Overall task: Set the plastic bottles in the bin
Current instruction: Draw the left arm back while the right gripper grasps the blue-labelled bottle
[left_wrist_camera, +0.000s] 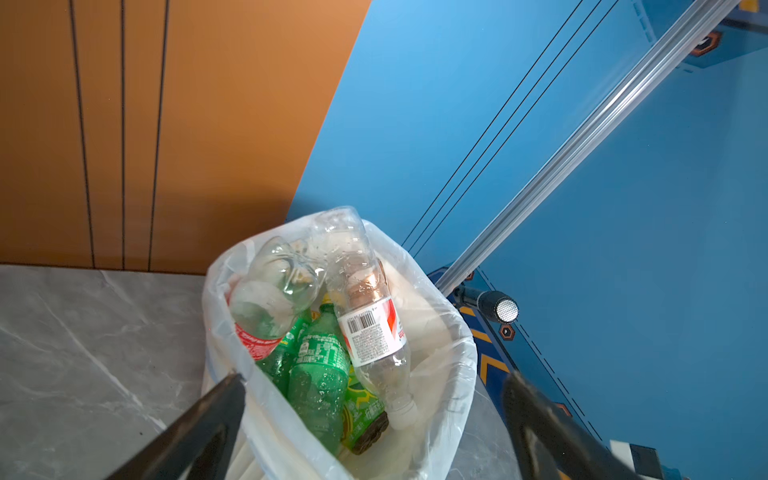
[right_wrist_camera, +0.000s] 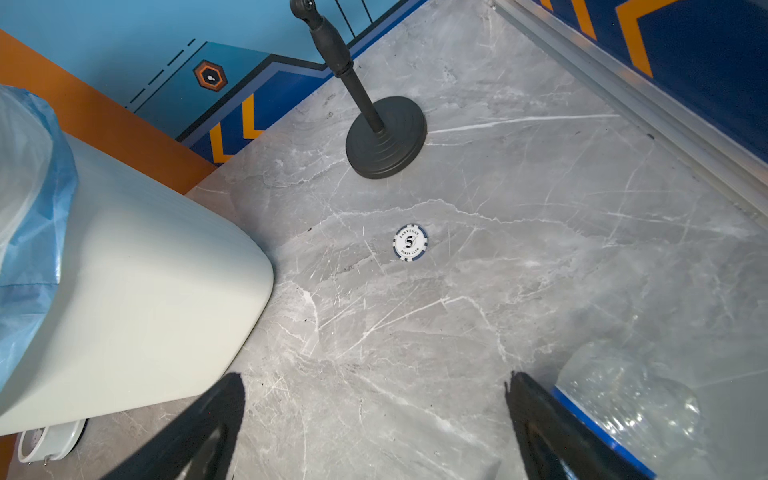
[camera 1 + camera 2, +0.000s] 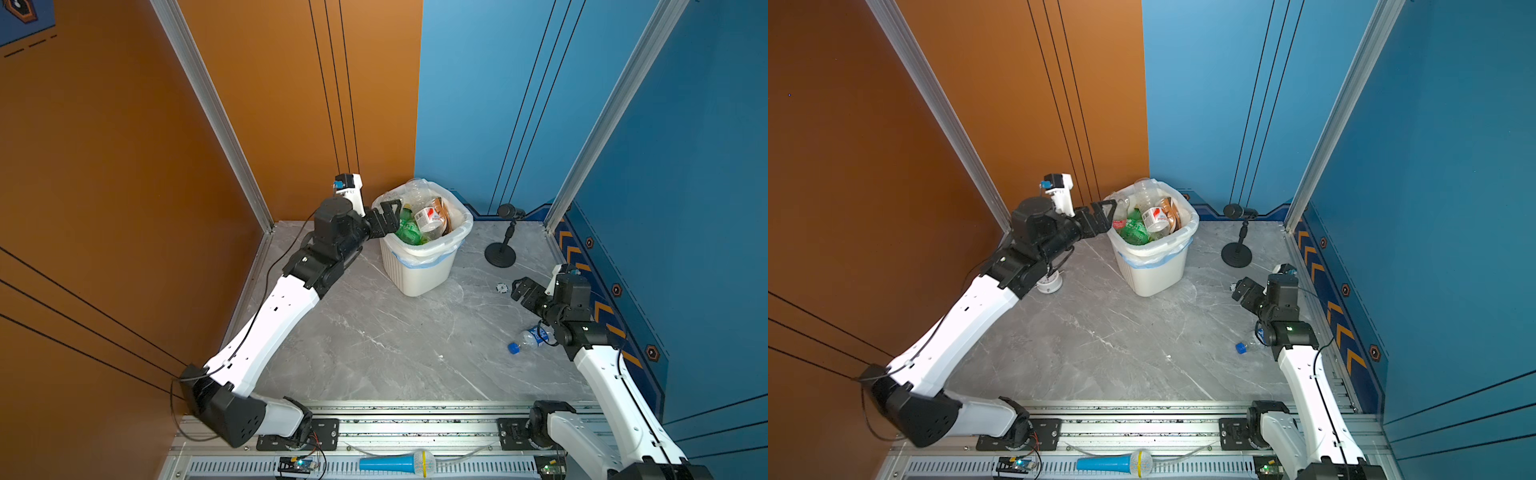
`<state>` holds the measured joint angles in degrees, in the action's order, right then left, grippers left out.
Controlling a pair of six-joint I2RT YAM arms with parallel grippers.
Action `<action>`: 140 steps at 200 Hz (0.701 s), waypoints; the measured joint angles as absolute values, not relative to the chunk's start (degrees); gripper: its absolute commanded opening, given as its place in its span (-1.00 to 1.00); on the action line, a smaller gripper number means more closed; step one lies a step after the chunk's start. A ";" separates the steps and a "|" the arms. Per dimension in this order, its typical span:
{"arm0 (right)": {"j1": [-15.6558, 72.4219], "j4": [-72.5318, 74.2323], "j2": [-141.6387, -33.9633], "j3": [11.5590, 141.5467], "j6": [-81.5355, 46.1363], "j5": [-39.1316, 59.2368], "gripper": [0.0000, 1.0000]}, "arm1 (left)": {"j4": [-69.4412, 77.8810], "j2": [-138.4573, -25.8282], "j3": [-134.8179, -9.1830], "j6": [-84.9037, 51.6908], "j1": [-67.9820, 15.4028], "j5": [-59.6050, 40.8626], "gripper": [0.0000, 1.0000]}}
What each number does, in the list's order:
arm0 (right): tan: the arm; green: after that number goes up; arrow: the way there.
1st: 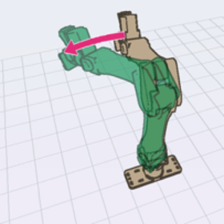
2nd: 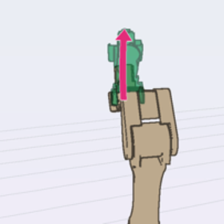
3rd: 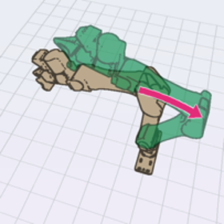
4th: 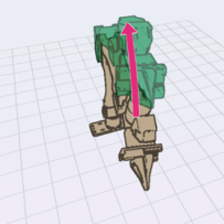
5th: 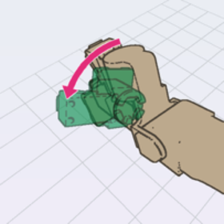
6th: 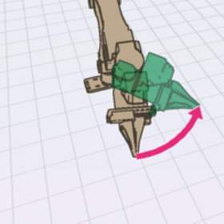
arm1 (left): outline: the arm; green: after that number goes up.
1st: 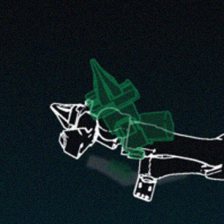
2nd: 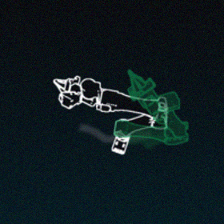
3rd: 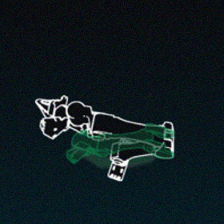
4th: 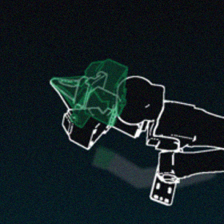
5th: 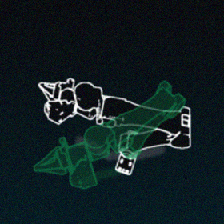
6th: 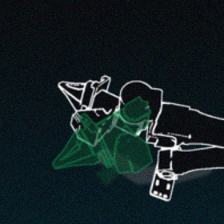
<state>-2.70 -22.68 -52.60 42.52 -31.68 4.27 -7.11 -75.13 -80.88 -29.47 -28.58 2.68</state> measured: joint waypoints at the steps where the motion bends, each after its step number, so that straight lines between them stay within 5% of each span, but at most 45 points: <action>1: -2.72 -22.79 -52.60 42.52 -31.73 4.27 0.99 | -6.83 -74.52 -80.14 -29.34 -28.58 2.83 0.95; 70: -7.42 -34.09 -48.01 40.75 -36.82 4.45 1.00 | -2.09 -56.47 -40.99 -26.26 -28.40 13.50 0.95; 140: -8.69 -38.11 -46.94 33.63 -41.45 4.45 0.99 | -0.08 -52.69 -38.00 -24.40 -26.59 16.60 0.95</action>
<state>-8.69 -38.11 -46.94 33.63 -41.45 4.45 -0.08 -52.69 -38.00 -24.40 -26.59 16.60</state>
